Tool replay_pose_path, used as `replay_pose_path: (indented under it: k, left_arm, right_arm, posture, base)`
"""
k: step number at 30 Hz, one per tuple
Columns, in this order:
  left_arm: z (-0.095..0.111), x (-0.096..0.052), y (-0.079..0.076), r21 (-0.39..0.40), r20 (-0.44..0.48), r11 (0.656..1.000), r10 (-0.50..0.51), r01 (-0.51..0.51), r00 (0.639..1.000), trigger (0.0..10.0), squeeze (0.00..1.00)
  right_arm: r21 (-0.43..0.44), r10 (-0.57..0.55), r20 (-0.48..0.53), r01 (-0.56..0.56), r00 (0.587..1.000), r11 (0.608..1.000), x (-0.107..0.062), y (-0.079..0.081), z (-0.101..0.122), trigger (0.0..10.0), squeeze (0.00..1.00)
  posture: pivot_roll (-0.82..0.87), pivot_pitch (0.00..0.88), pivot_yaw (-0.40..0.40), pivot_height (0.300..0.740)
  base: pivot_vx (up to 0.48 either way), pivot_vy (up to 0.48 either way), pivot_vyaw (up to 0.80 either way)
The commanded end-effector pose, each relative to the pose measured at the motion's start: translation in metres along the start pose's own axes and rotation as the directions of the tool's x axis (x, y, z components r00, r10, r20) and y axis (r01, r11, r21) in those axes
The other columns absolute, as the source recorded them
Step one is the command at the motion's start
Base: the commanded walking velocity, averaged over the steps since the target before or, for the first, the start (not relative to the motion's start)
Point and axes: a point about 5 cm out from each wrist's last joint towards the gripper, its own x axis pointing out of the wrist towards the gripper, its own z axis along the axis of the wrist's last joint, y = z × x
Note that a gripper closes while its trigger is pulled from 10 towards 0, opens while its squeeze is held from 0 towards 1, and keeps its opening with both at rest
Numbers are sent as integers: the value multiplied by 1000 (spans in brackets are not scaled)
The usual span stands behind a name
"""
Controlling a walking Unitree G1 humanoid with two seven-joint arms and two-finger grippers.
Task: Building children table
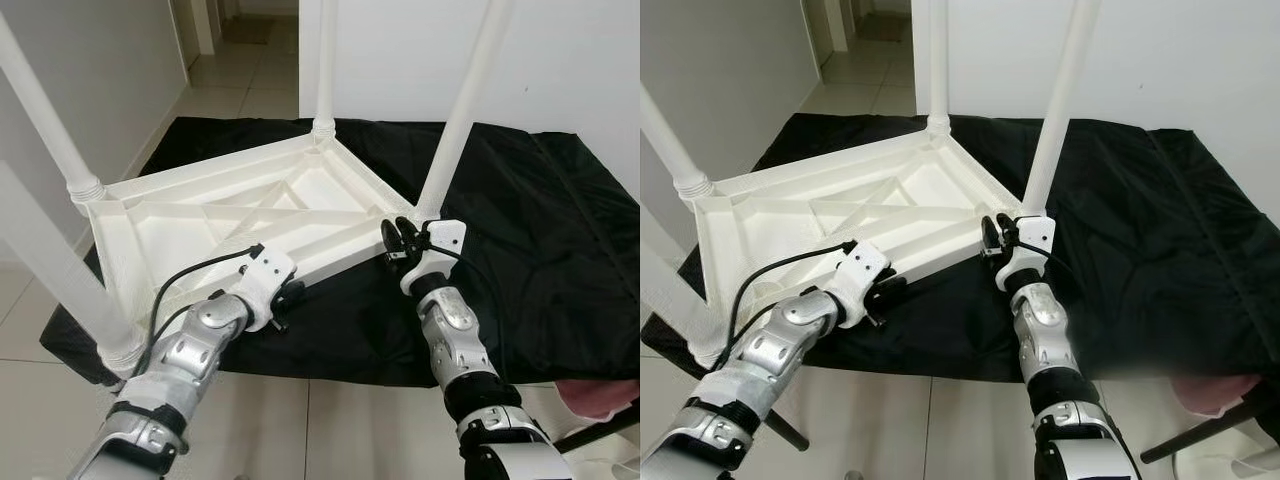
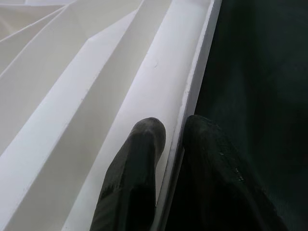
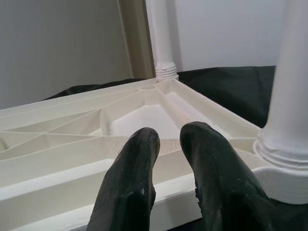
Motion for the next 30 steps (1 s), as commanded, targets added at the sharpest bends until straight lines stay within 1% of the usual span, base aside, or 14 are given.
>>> replay_pose_path:
  k: [1, 2, 8, 12, 13, 15, 16, 17, 18, 21, 22, 25, 26, 30]
  left_arm:
    - [21, 16, -21, 69, 72, 994, -87, 82, 994, 10000, 0]
    - [24, 19, -27, 75, 79, 993, -102, 96, 992, 10000, 0]
    - [29, 25, -38, 70, 99, 991, -125, 118, 987, 10000, 0]
    - [30, 26, -41, 62, 104, 990, -132, 126, 986, 10000, 0]
    - [31, 27, -43, 43, 110, 990, -140, 136, 984, 10000, 737]
    - [31, 27, -43, 43, 110, 990, -140, 136, 984, 10000, 737]
    - [32, 28, -44, 50, 113, 990, -135, 131, 984, 10000, 1000]
    - [32, 28, -44, 50, 113, 990, -135, 131, 984, 10000, 1000]
    - [33, 29, -45, 63, 113, 990, -131, 124, 985, 10000, 557]
    - [33, 29, -45, 63, 113, 990, -131, 124, 985, 10000, 557]
    - [34, 30, -42, 80, 119, 993, -101, 91, 988, 10000, 0]
    - [38, 29, -38, 63, 144, 995, -81, 72, 986, 10000, 0]
    - [43, 25, -36, 23, 173, 996, -89, 87, 981, 10000, 1000]
    - [50, 19, -33, -3, 215, 994, -107, 110, 971, 10000, 1000]
  right_arm:
    - [-2, -10, -6, 10, 1000, 1000, -3, 0, -3, 10000, 0]
    - [-2, -12, -7, 12, 1000, 1000, -3, 1, -4, 10000, 0]
    - [-3, -14, -10, 14, 1000, 1000, -4, 0, -4, 10000, 0]
    - [-3, -15, -10, 15, 1000, 1000, -4, 0, -5, 10000, 0]
    - [-4, -14, -11, 14, 1000, 1000, -4, 0, -5, 10000, 0]
    - [-4, -14, -11, 14, 1000, 1000, -4, 0, -5, 10000, 0]
    - [-4, -13, -12, 13, 1000, 1000, -5, 0, -5, 10000, 0]
    - [-4, -13, -12, 13, 1000, 1000, -5, 0, -5, 10000, 0]
    - [-6, -12, -12, 12, 1000, 1000, -5, 1, -5, 10000, 0]
    - [-6, -12, -12, 12, 1000, 1000, -5, 1, -5, 10000, 0]
    - [-11, -10, -15, 9, 1000, 1000, -6, 1, -5, 10000, 0]
    - [-23, 0, -18, 0, 1000, 1000, -6, 1, -5, 10000, 0]
    - [-36, 14, -20, -15, 1000, 999, -7, 3, -6, 10000, 0]
    - [-51, 36, -22, -37, 999, 998, -8, 6, -6, 10000, 0]
  posture:
    - [29, 32, 35, 740]
    - [27, 33, 36, 740]
    - [28, 34, 36, 740]
    - [28, 36, 36, 740]
    - [28, 36, 36, 740]
    - [28, 36, 36, 740]
    - [28, 37, 38, 740]
    - [28, 37, 38, 740]
    - [30, 37, 41, 740]
    - [30, 37, 41, 740]
    - [33, 40, 45, 740]
    - [33, 41, 52, 740]
    - [33, 40, 58, 740]
    - [31, 40, 77, 740]
  base:
    - [0, 0, 0]
    - [0, 0, 0]
    - [0, 0, 0]
    - [0, 0, 0]
    - [0, 0, 0]
    - [0, 0, 0]
    - [0, 0, 0]
    - [0, 0, 0]
    - [0, 0, 0]
    - [0, 0, 0]
    - [0, 0, 0]
    - [0, 0, 0]
    - [0, 0, 0]
    - [0, 0, 0]
